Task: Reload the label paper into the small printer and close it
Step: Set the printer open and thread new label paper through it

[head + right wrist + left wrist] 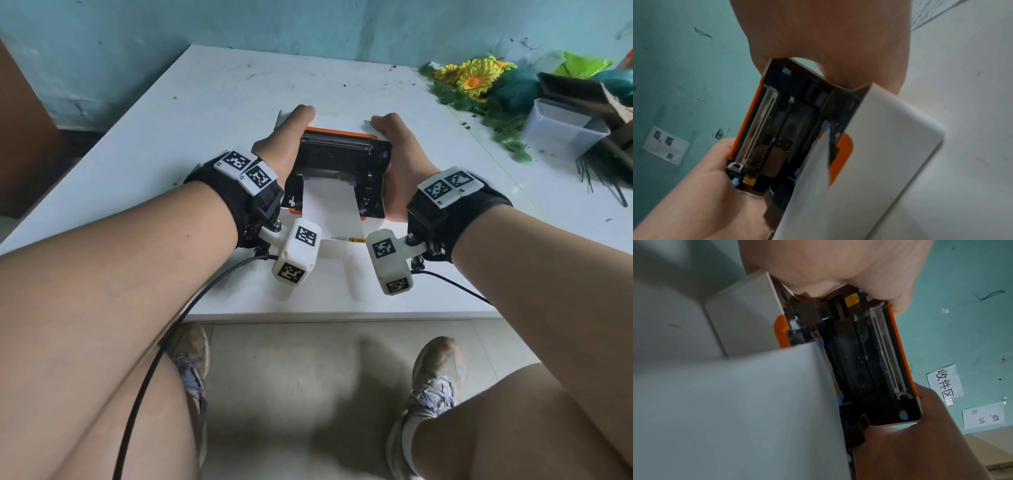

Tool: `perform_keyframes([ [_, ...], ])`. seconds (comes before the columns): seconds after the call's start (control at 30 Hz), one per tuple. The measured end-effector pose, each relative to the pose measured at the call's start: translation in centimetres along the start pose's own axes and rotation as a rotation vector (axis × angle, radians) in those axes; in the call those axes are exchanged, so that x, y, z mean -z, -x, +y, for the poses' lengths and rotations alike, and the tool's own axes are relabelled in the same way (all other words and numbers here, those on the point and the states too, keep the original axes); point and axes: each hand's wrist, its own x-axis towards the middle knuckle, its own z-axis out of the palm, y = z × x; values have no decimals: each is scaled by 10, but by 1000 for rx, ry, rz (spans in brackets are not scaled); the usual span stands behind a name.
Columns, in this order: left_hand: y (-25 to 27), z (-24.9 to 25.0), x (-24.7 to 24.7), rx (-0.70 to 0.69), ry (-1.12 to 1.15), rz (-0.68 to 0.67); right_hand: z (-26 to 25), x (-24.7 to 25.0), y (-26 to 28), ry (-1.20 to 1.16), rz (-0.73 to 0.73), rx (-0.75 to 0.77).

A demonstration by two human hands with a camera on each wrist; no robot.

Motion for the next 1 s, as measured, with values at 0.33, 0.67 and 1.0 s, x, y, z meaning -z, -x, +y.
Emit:
perform_keyframes([
  [0.33, -7, -5, -1, 23, 41, 38, 0, 5, -4, -15, -5, 3],
  [0.67, 14, 4, 1, -21, 52, 0, 2, 8, -8, -21, -32, 24],
  [1.0, 3, 2, 3, 30, 106, -58, -1, 8, -4, -38, 6, -9],
])
